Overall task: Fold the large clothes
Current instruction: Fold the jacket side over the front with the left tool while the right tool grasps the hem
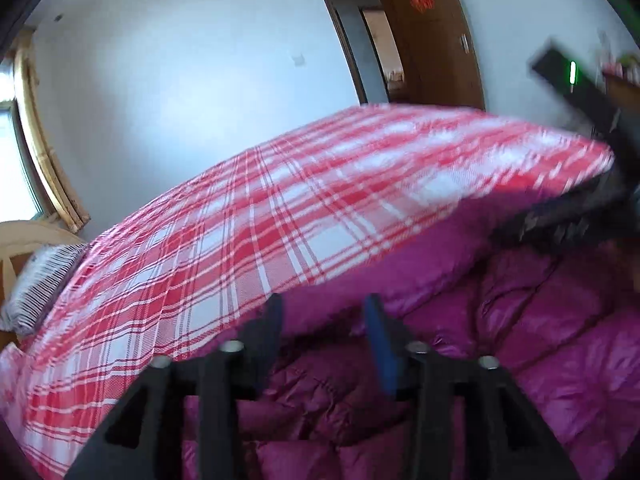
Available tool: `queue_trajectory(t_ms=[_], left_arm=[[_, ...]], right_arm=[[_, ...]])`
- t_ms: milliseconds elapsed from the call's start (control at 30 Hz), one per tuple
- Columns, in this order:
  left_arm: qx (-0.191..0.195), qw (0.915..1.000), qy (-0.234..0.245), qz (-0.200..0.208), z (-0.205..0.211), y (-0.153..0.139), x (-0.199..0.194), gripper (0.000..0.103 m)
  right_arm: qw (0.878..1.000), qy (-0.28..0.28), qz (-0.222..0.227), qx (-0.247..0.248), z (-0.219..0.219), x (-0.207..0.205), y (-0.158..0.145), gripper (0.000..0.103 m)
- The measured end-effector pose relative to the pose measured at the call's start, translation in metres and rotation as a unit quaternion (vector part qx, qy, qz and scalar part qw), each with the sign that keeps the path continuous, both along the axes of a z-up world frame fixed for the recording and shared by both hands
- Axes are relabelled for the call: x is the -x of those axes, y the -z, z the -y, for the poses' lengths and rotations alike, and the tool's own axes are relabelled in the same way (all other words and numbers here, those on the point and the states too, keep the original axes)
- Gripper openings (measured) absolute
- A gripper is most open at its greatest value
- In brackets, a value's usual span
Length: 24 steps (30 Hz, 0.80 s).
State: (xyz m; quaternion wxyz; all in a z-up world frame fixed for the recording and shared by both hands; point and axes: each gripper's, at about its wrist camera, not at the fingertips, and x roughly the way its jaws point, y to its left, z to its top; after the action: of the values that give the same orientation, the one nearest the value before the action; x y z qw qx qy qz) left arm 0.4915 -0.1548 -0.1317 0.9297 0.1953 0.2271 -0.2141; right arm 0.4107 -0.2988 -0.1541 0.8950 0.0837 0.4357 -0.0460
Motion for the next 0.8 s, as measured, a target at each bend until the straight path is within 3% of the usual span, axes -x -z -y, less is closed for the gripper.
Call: queue_trajectory(t_ms=[33,67,133,200,267,400,500,667,800], left_arm=[[0.017,0.9998,-0.002,0.009,-0.005,-0.008,0.004,0.070],[0.033,0.9993,-0.004,0.019,-0.010,-0.015,0.007,0.073],[0.061,0.9979,-0.006,0.021,-0.015,-0.028,0.005,0.073],[0.061,0.9978,-0.026,0.003,-0.012,-0.033,-0.010,0.073],[0.023,0.9981,-0.055,-0.017,0.000,-0.026,-0.031,0.073],[-0.063,0.9909,-0.089,-0.078,0.014,0.019,-0.063,0.073],[-0.070,0.9906,-0.084,-0.083,0.012,0.036,-0.059,0.073],[-0.070,0.9912,-0.084,-0.075,0.012,0.039,-0.056,0.073],[-0.064,0.9919,-0.084,-0.070,0.010,0.034,-0.056,0.073]], right_arm=[[1.000,-0.002,0.000,-0.001,0.001,0.001,0.001,0.051],[1.000,-0.003,0.001,-0.003,0.001,0.002,0.002,0.051],[1.000,-0.007,0.004,-0.004,0.002,0.002,0.002,0.051],[1.000,-0.007,0.001,-0.007,0.003,0.002,0.004,0.051],[1.000,-0.008,0.000,-0.005,0.001,0.002,0.006,0.051],[1.000,-0.015,-0.001,0.005,-0.001,0.006,0.008,0.050],[1.000,-0.009,0.021,-0.016,0.006,0.015,-0.008,0.050],[0.992,0.022,0.109,-0.060,0.015,0.018,-0.052,0.052],[0.998,0.008,0.047,-0.052,0.005,-0.023,-0.038,0.055]])
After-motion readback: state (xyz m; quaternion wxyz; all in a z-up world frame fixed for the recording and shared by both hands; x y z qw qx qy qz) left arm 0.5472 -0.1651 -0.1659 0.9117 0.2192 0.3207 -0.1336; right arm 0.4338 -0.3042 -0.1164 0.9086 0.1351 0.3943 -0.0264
